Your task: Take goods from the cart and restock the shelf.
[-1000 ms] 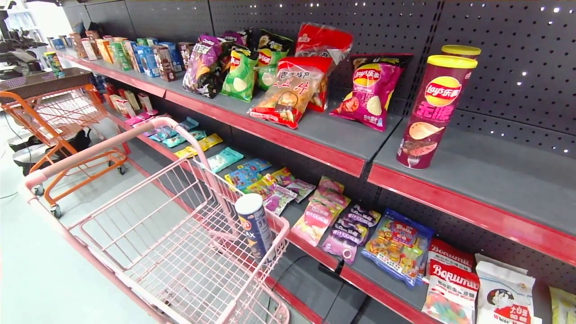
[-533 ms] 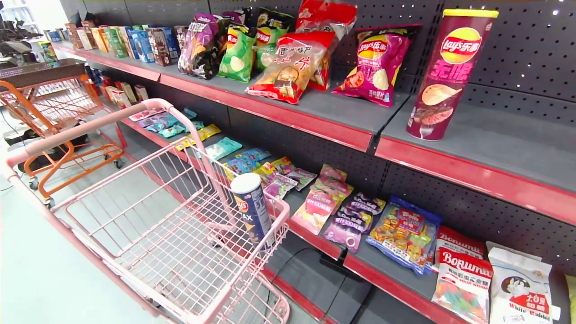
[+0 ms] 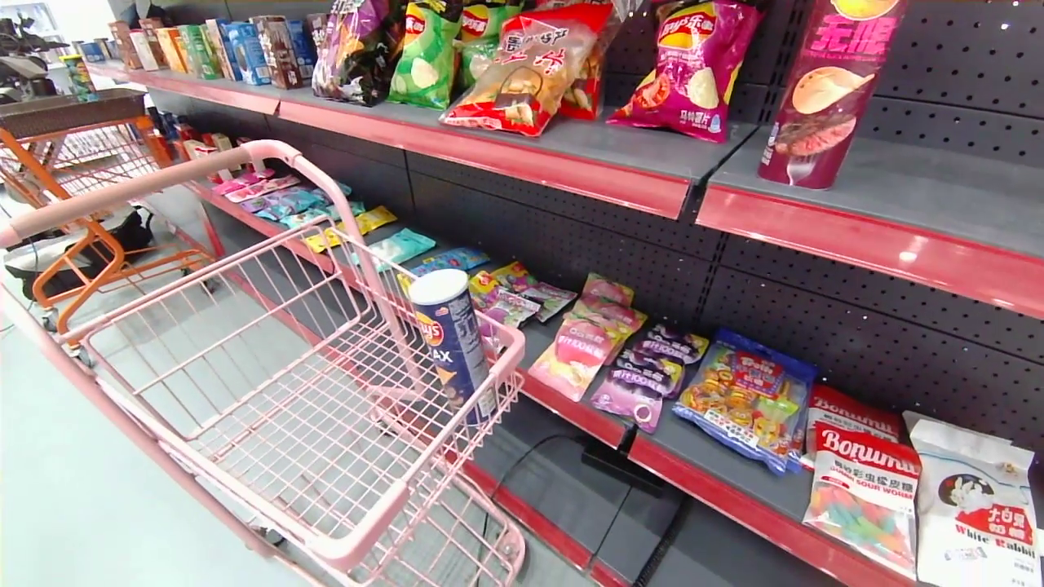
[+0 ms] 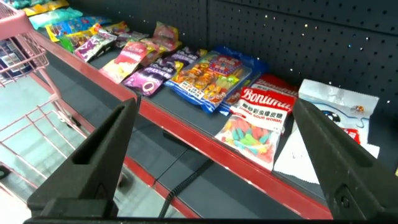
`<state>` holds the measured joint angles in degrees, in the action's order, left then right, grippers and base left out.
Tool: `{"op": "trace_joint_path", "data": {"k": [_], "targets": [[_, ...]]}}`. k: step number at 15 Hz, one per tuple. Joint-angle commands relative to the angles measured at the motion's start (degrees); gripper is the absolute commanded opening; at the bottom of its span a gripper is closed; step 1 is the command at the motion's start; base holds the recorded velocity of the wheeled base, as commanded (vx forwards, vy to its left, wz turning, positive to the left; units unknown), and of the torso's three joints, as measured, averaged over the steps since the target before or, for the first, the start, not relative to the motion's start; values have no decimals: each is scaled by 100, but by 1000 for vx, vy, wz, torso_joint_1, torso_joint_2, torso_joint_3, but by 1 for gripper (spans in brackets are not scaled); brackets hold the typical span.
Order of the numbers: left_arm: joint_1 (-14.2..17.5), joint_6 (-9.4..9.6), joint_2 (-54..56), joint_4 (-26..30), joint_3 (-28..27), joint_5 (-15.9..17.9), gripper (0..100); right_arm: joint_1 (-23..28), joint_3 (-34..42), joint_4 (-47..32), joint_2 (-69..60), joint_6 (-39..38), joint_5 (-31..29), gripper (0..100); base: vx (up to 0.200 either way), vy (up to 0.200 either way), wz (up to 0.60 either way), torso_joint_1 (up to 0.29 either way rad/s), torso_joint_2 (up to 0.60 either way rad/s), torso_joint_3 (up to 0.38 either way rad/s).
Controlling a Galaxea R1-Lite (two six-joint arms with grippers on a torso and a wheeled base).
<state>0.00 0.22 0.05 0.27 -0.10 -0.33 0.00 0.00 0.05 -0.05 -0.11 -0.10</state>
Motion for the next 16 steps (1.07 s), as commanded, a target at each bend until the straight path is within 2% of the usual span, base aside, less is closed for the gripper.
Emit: {"op": "trace_joint_path", "data": {"k": [1,2,3,4,5,6,8,9,10,11,12,13,15,16], "targets": [[0,13,-5,-9,1,-2,100,0,0,4,5,2,1,100,0,0,0,-22,110,90],[0,136,-5,-36,-17,15,100,0,0,4,5,2,-8,100,0,0,0,-12,61,56],[-79,154,-392,-97,-816,130,100,0,0,4,5,11,-17,100,0,0,0,0,0,0],[-229,-48,-1534,-44,-1827,261,100,0,0,4,5,11,-17,100,0,0,0,0,0,0],[-334,-400,-2246,-62,-2495,341,100,0,0,4,5,11,-8,100,0,0,0,0,0,0],[-360,-444,-2914,-53,-2979,332,100,0,0,4,5,29,-8,100,0,0,0,0,0,0],[-369,-435,-3942,-422,-2979,349,100,0,0,4,5,29,-17,100,0,0,0,0,0,0],[-369,-461,-4549,-818,-2935,349,100,0,0,4,5,20,-17,100,0,0,0,0,0,0],[-369,-470,-5173,-1451,-2979,411,100,0,0,4,5,11,-17,100,0,0,0,0,0,0],[-378,-461,-5489,-1758,-3014,578,100,0,0,4,5,11,-8,100,0,0,0,0,0,0],[-378,-426,-6201,-2224,-3084,1351,100,0,0,4,5,29,-8,100,0,0,0,0,0,0],[-378,-356,-6632,-2233,-3163,1712,100,0,0,4,5,29,-8,100,0,0,0,0,0,0],[-475,31,-7476,-2453,-3251,2098,100,0,0,4,5,29,-17,100,0,0,0,0,0,0],[-519,163,-7906,-2760,-3286,2353,100,0,0,4,5,37,-17,100,0,0,0,0,0,0]]}}
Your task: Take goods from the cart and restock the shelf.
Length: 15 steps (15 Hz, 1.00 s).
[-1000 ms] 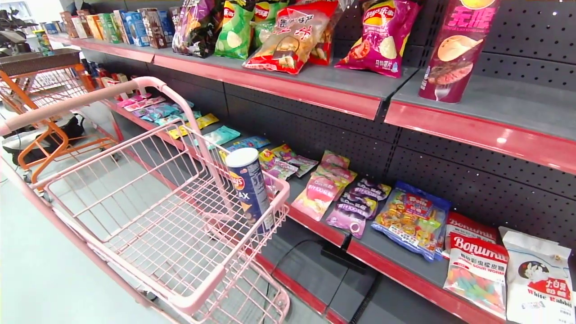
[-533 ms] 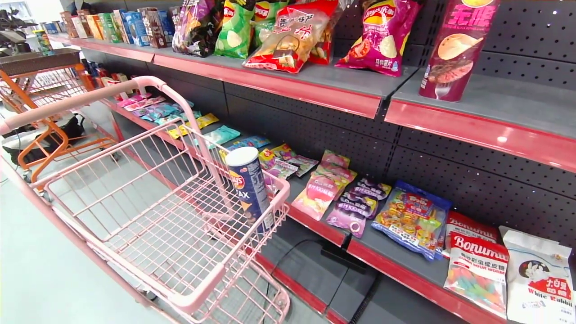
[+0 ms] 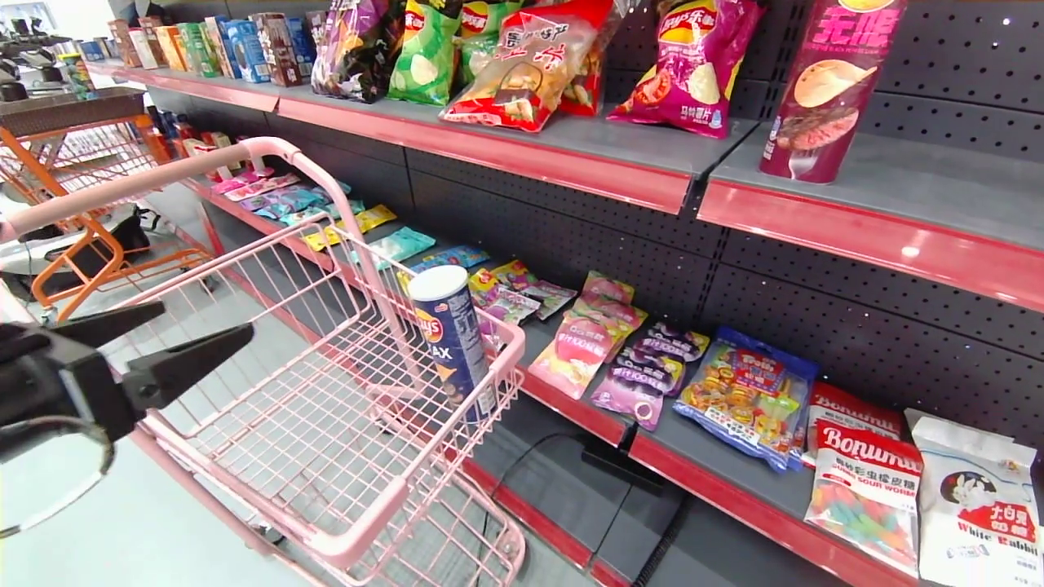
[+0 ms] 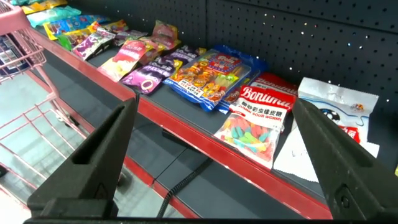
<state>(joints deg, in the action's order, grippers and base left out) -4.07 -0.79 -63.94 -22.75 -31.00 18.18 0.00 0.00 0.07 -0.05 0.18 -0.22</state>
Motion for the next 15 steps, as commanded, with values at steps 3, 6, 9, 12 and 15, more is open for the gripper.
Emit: {"op": "trace_joint_path", "data": {"k": [3,6,9,12,15], "targets": [[-858,387,-2571,-1469,-442,731,100,0,0,1,5,-1,-4,100,0,0,0,0,0,0],[-1192,413,-3256,-1557,-855,722,100,0,0,1,5,8,4,100,0,0,0,0,0,0],[-1175,545,-3749,-1566,-1163,714,100,0,0,1,5,8,4,100,0,0,0,0,0,0],[-1131,580,-4206,-1874,-1488,670,100,0,0,1,5,8,13,100,0,0,0,0,0,0],[-1175,589,-4531,-2049,-1620,678,100,0,0,1,5,8,13,100,0,0,0,0,0,0]]}}
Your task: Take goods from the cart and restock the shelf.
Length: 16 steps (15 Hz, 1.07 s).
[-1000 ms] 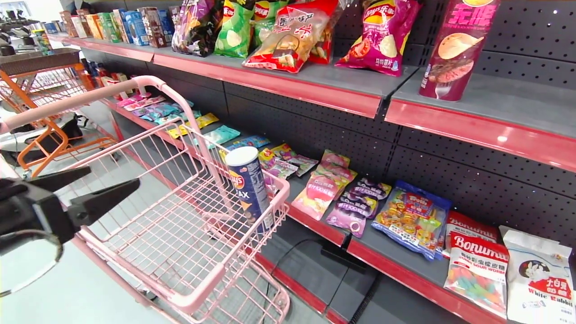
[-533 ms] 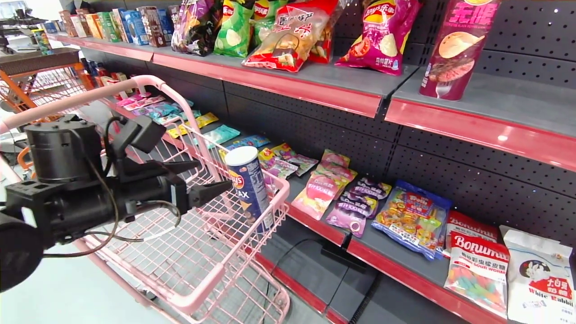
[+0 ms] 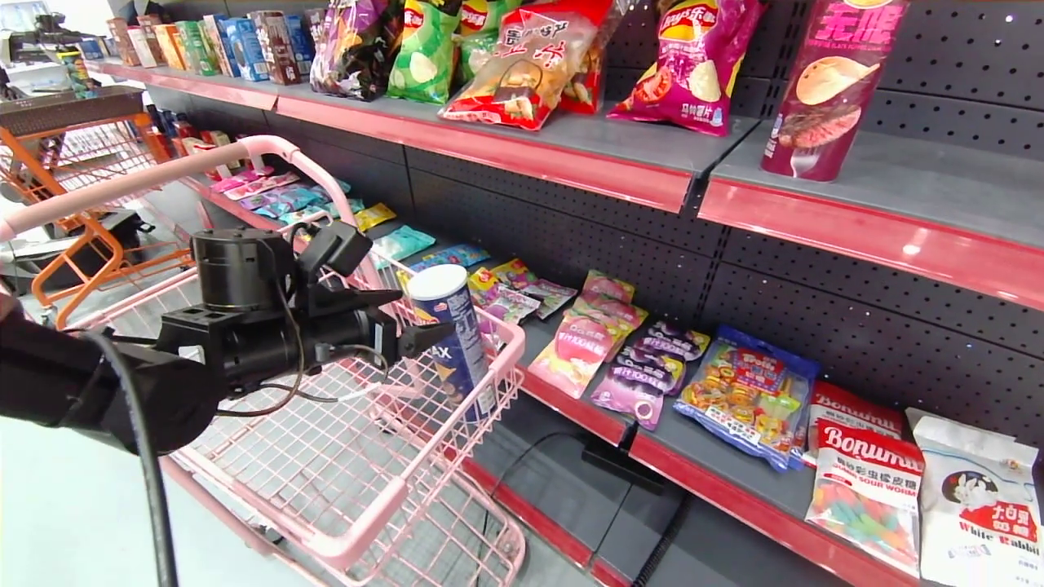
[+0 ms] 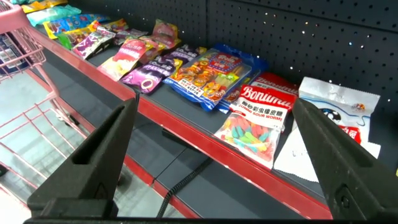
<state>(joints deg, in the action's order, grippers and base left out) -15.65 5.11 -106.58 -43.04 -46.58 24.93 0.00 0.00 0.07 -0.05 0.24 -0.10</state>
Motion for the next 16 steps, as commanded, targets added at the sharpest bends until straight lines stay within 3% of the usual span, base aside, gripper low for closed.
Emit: {"op": "trace_joint_path", "data": {"k": [1,4,8,16], "targets": [[-26,8,-319,-20,-62,21,100,0,0,1,5,2,1,100,0,0,0,0,0,0],[-34,8,-434,-55,-70,47,100,0,0,1,5,2,1,100,0,0,0,0,0,0],[-34,-1,-724,-538,-70,47,100,0,0,1,5,11,10,100,0,0,0,0,0,0],[-236,-19,-873,-547,-194,38,100,0,0,1,5,11,10,100,0,0,0,0,0,0]]}}
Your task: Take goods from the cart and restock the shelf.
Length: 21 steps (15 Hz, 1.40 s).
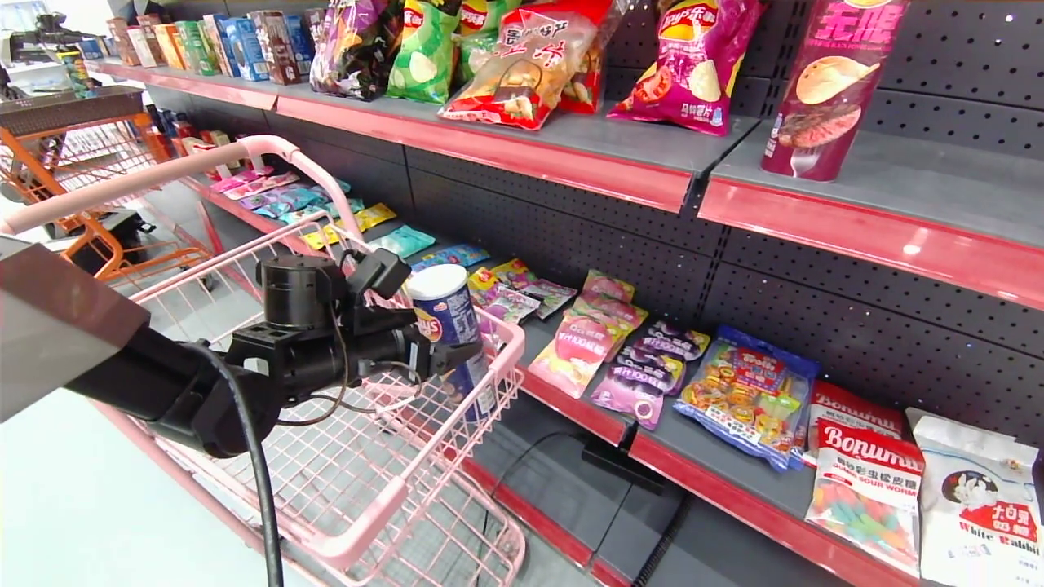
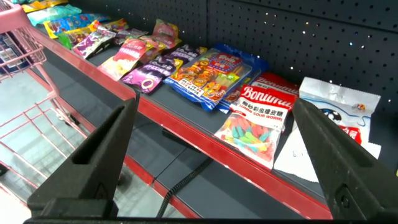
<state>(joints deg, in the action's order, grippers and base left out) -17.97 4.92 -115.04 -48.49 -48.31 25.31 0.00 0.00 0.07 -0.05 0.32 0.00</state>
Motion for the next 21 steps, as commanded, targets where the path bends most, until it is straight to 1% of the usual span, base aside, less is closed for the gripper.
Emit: {"op": "trace_joint_path", "data": {"k": [1,4,11,13,14,16,18,21], "targets": [[-5,0,-89,-2,-100,0,100,0,0,1,5,3,0,100,0,0,0,0,0,0],[-49,0,-203,-2,-293,-26,100,-9,0,1,5,-5,0,100,0,0,0,0,0,0],[-49,17,-370,-11,-372,-52,100,0,0,1,5,-5,0,100,0,0,0,0,0,0],[-49,26,-458,-46,-451,-140,100,0,0,1,5,-5,0,100,0,0,0,0,0,0],[-49,26,-510,-143,-469,-140,0,0,0,1,5,-5,0,100,0,0,0,0,0,0],[-40,17,-554,-301,-469,-149,0,0,0,1,5,-5,0,100,0,0,0,0,0,0],[-40,-9,-537,-310,-434,-298,0,0,0,1,5,-5,0,100,0,0,0,0,0,0],[-22,-44,-282,-301,-425,-334,0,0,0,1,5,-5,0,100,0,0,0,0,0,0]]}}
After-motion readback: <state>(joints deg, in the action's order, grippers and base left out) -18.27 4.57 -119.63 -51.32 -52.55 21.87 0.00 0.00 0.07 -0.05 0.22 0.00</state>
